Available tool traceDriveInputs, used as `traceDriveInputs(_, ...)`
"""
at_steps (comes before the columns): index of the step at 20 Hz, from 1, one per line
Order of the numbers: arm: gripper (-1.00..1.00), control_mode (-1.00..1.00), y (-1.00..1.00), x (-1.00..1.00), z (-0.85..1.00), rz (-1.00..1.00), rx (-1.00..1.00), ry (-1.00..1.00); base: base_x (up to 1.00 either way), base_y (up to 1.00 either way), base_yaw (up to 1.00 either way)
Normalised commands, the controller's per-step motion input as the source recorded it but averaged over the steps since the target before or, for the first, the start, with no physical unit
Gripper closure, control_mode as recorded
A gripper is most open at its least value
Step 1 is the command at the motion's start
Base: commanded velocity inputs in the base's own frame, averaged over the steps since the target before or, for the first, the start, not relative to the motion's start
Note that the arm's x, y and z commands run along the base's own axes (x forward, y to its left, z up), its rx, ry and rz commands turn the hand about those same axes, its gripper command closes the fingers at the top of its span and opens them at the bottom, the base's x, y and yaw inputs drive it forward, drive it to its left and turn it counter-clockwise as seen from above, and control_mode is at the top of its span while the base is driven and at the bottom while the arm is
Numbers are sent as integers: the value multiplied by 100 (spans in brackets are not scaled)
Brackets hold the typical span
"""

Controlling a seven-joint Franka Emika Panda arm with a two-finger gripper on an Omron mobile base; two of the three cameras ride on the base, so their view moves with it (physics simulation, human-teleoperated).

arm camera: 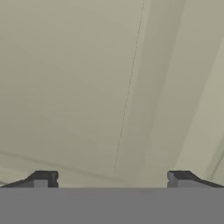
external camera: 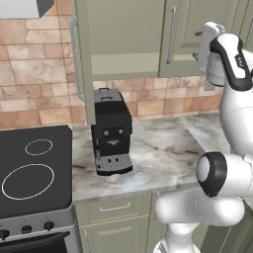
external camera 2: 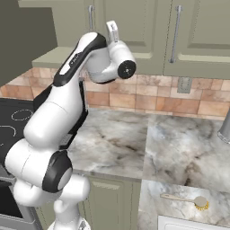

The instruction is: Open the cabinet. Pick the dish brush and place it next to the sink. Then close the cabinet.

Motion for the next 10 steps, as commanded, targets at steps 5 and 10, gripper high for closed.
traceDriveInputs(5,-100,-100,16,-26,0,-7,-11,0,0,0,0)
traceDriveInputs(10,-100,-100,12,-39,7,-4,-15,-1,0,0,0)
